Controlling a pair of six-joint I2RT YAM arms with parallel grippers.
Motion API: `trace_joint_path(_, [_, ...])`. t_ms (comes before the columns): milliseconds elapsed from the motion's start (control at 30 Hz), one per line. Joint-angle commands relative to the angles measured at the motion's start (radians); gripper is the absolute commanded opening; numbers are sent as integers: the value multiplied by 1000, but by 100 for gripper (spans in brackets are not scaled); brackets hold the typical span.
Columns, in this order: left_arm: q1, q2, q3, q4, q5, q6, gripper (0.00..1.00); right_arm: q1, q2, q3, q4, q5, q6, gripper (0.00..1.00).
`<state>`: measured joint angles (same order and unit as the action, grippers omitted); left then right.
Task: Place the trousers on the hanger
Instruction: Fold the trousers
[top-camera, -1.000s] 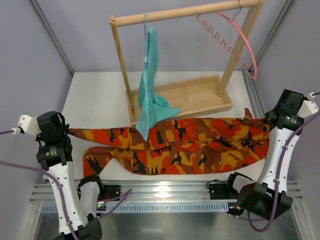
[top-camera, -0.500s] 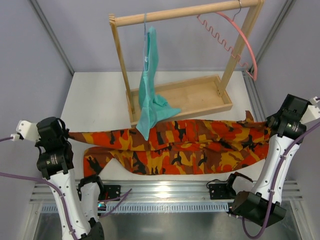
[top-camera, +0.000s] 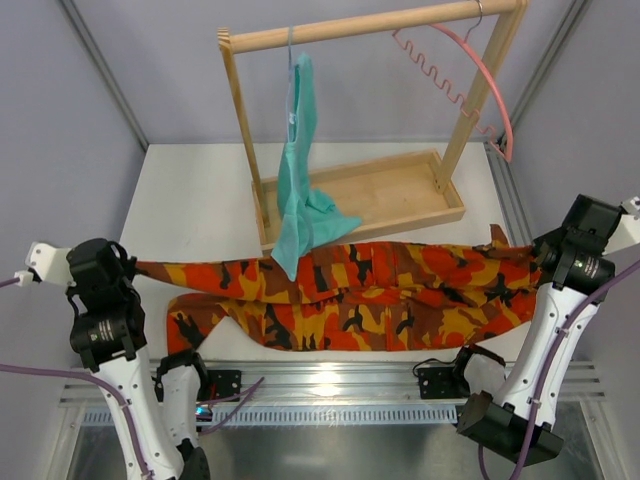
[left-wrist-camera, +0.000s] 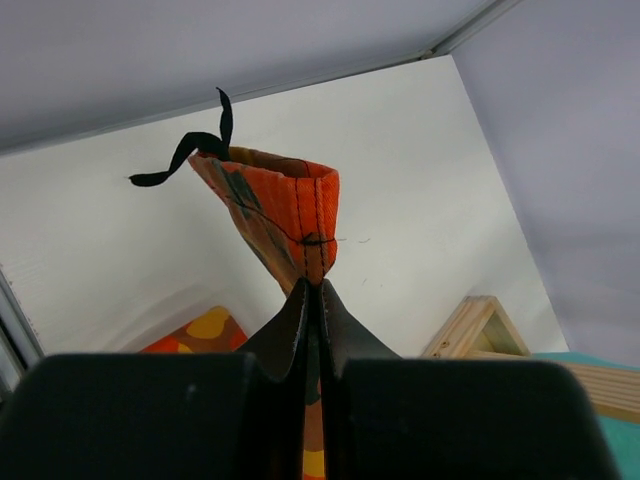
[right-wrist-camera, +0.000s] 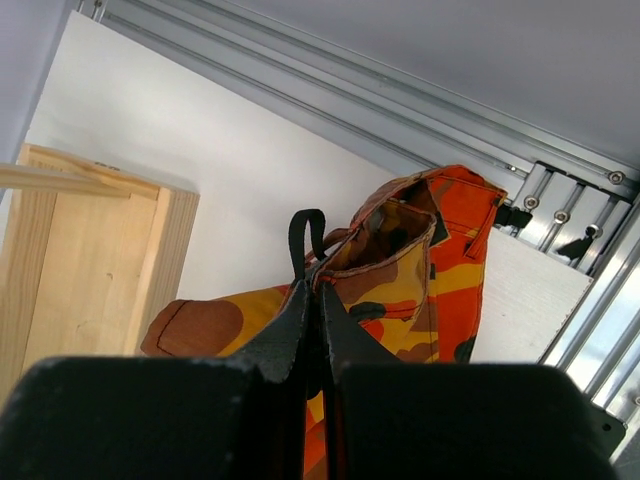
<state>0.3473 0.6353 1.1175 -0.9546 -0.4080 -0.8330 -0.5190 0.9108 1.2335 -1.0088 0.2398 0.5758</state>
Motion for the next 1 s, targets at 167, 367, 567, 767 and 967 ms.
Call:
trace_joint_path(167, [7, 0, 47, 13, 3, 6, 1, -7, -4, 110, 15, -59, -34, 4])
trace_joint_path(367, [7, 76, 67, 22, -51, 6, 1, -7, 62, 216, 41, -66, -45, 4])
trace_joint_path(567, [7, 158, 42, 51, -92, 18, 1, -7, 172, 290, 107, -56, -48, 4])
trace_joint_path(767, [10, 263, 31, 73, -98, 44, 0, -7, 269, 296, 190, -68, -56, 4])
trace_joint_path(967, [9, 306, -28, 116, -98, 64, 1, -7, 257, 183, 266, -65, -24, 3])
